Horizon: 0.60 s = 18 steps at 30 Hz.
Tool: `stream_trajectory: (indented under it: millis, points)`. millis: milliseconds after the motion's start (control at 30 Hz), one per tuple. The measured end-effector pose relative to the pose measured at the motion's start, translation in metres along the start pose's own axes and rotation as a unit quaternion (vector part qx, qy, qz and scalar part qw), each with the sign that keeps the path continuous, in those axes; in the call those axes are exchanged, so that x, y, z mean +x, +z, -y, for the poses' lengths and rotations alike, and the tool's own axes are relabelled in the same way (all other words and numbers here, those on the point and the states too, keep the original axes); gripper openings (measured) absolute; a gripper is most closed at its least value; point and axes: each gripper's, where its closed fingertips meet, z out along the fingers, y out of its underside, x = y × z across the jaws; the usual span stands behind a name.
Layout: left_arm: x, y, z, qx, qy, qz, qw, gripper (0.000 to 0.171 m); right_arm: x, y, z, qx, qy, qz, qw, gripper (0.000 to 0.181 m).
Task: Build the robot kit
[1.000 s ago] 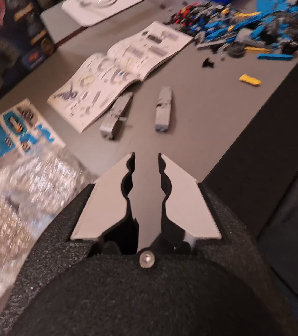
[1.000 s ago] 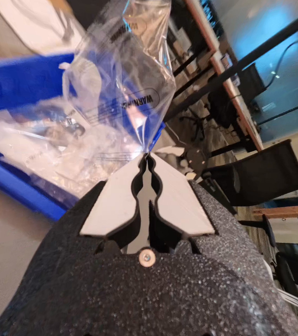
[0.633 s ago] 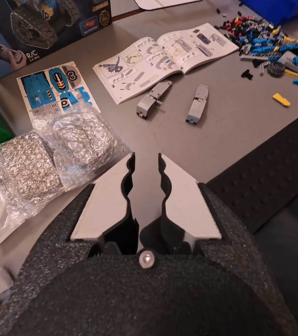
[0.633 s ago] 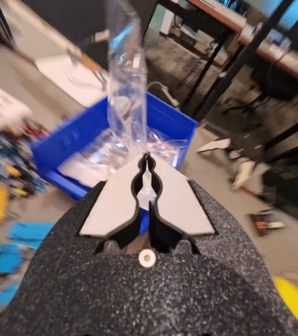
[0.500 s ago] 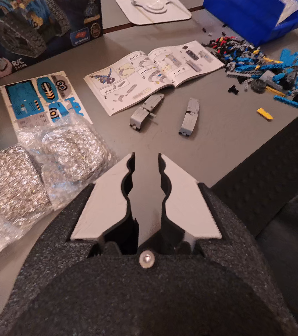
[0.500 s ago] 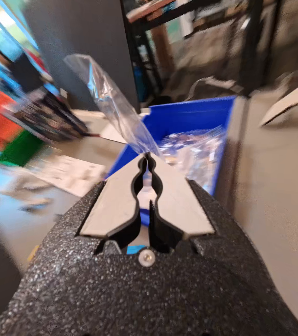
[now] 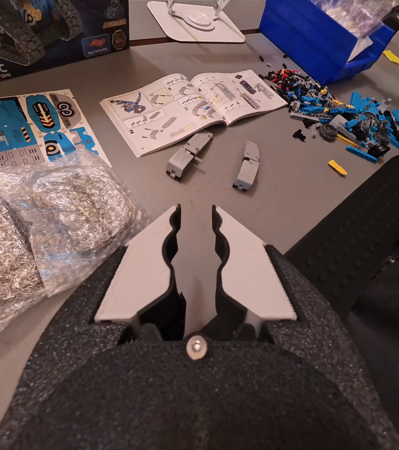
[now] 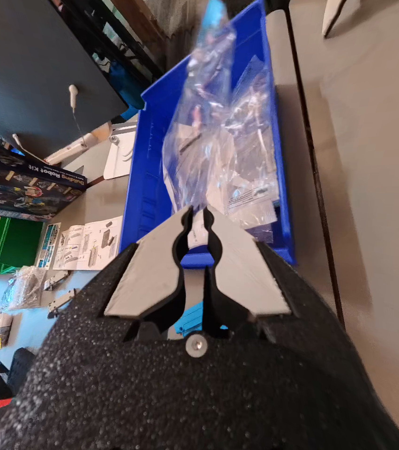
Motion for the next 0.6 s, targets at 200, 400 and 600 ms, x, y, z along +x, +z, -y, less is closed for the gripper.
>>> stream_trajectory:
  millis: [200,400,600]
  points:
    - [0.0,0.011,0.002,0.005,-0.004,-0.013,1.0,0.025,0.004,-0.016,0.026,0.064,-0.093,-0.089,0.99,0.04]
    - [0.0,0.013,-0.004,0.009,-0.01,-0.004,1.0,0.024,-0.066,-0.07,0.023,0.134,-0.247,-0.142,0.949,0.044]
    - [0.0,0.024,-0.013,0.02,-0.027,0.033,0.999,0.025,-0.23,-0.012,-0.125,0.025,-0.297,0.1,0.949,0.043]
